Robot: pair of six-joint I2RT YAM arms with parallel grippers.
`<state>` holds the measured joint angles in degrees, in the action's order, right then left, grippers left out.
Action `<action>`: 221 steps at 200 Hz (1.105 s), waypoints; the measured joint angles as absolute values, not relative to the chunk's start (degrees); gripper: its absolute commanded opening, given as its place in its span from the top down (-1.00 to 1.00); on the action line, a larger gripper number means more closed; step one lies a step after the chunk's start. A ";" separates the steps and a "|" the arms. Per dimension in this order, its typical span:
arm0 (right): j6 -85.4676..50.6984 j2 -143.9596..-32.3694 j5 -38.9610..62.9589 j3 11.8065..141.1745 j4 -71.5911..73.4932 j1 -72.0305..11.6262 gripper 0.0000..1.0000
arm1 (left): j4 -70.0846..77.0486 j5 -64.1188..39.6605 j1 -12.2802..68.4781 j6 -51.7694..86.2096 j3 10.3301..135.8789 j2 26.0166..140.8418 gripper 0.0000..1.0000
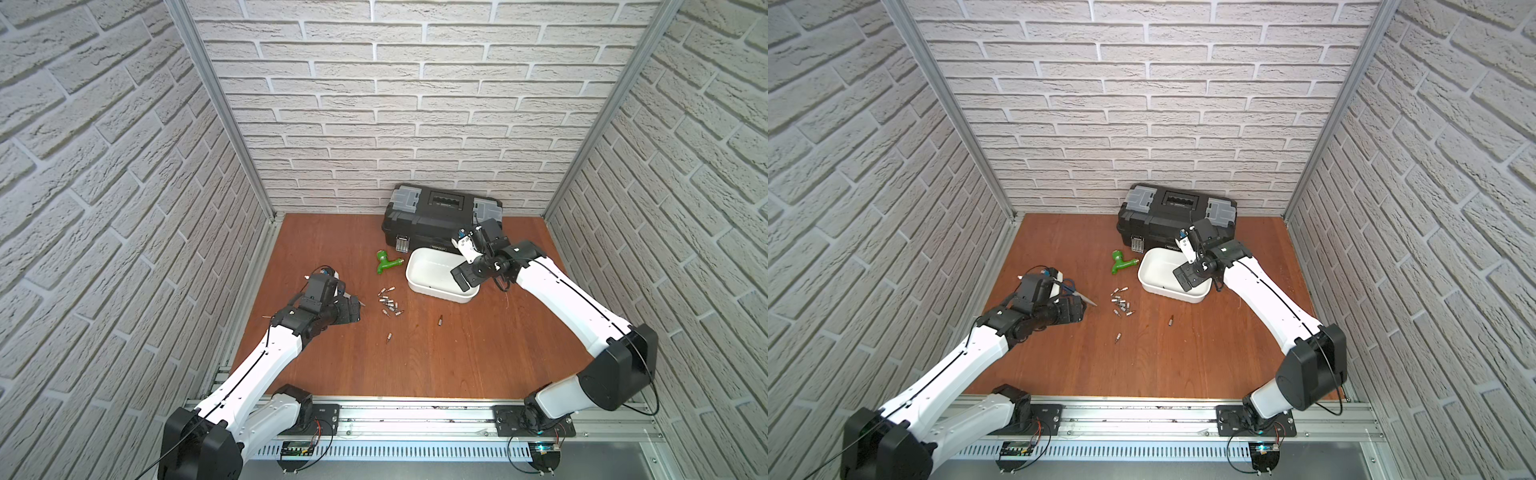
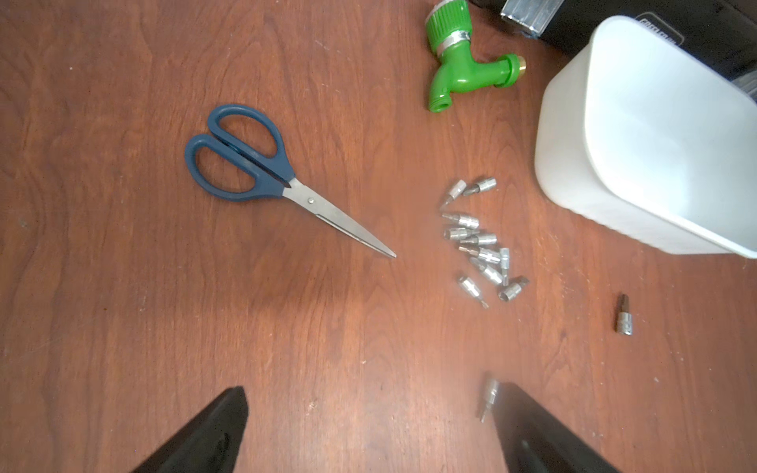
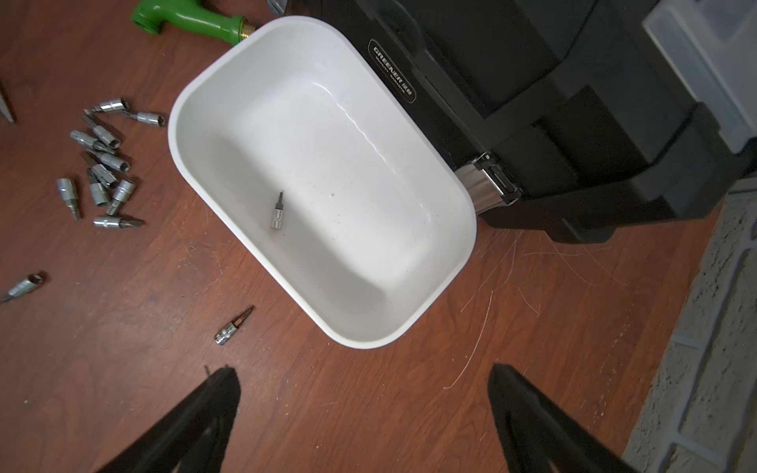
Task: Put the bit on the desktop into the storage box
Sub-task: Place the screwdriver bit in the storage box, then pick up the screwdriver bit from the center of the board.
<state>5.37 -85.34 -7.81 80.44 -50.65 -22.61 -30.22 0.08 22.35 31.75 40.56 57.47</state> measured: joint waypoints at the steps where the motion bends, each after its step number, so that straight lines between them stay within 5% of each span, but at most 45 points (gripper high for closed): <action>1: 5.08 -85.08 -7.68 80.36 -50.63 -22.63 -0.99 | -30.22 0.12 22.41 31.75 40.56 57.49 -0.97; 114: -15.97 -79.61 -7.86 71.55 -51.11 -36.73 -0.87 | -30.48 2.57 24.14 31.79 40.99 58.15 -0.97; 221: -36.32 -90.30 -13.87 55.96 -36.34 -43.79 -0.14 | -30.26 2.72 24.18 32.21 40.12 57.47 -0.97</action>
<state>-36.32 -90.30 -13.87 55.96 -36.34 -43.79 -30.26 2.72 24.18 32.21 40.12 57.47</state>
